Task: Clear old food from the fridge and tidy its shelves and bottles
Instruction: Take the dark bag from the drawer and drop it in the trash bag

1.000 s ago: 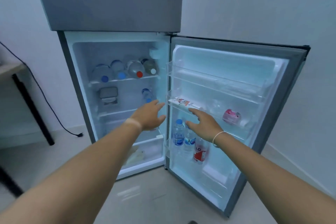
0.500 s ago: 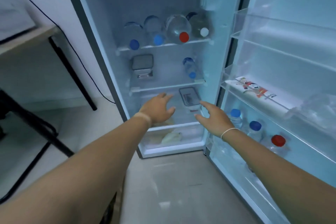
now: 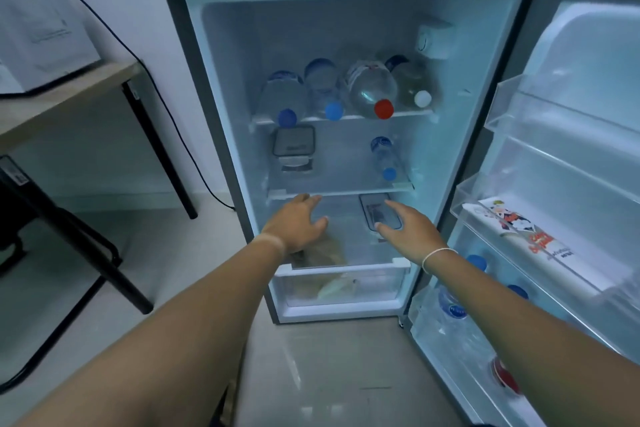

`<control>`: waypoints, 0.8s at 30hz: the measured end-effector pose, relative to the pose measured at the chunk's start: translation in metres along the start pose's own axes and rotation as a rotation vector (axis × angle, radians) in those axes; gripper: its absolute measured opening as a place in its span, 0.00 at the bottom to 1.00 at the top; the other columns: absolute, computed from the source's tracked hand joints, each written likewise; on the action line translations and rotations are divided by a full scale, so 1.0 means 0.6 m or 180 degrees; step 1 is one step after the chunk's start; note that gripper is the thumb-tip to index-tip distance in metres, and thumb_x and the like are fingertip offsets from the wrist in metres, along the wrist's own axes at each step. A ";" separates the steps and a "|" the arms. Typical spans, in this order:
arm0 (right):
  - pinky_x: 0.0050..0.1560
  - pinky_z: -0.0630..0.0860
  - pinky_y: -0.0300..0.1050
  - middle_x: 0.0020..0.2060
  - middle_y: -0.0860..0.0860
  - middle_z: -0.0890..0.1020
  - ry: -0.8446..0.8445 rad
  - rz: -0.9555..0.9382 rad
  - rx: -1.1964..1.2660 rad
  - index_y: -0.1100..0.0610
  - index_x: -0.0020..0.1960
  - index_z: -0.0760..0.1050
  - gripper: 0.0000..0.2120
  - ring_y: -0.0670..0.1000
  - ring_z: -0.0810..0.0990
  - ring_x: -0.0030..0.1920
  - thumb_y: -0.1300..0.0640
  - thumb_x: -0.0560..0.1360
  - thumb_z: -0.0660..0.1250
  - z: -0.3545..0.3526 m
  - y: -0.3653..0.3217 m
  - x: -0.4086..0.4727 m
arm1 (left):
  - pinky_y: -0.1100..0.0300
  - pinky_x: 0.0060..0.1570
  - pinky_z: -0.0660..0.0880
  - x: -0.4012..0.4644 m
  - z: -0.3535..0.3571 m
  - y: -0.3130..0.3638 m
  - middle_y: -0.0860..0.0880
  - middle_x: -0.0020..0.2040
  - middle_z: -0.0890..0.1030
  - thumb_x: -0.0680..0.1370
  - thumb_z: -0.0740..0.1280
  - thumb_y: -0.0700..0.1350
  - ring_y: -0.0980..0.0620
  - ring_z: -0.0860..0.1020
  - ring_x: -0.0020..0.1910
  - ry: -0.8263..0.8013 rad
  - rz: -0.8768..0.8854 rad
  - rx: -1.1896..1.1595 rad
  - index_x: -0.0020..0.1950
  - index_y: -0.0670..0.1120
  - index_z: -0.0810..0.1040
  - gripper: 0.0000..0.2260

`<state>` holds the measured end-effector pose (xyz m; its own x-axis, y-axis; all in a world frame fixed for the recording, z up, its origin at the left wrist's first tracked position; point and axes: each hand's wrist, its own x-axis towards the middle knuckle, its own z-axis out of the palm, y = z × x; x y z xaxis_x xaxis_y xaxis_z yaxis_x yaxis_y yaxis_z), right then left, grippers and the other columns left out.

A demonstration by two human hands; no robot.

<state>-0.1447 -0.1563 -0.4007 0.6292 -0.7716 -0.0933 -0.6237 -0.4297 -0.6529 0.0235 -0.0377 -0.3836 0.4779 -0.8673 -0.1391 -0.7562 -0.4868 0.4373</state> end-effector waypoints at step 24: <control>0.64 0.70 0.43 0.69 0.53 0.73 -0.0674 0.0792 0.1200 0.56 0.71 0.68 0.24 0.54 0.73 0.67 0.55 0.75 0.66 0.300 0.056 0.210 | 0.58 0.70 0.63 0.173 0.175 -0.213 0.44 0.75 0.67 0.80 0.57 0.46 0.44 0.67 0.72 -0.0319 -0.1264 -0.1274 0.76 0.45 0.61 0.23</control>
<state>-0.0031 -0.1837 -0.5695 0.5873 -0.7002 -0.4059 -0.5805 -0.0150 -0.8141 0.1230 -0.0761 -0.5471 0.6314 -0.6411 -0.4364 -0.2898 -0.7170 0.6340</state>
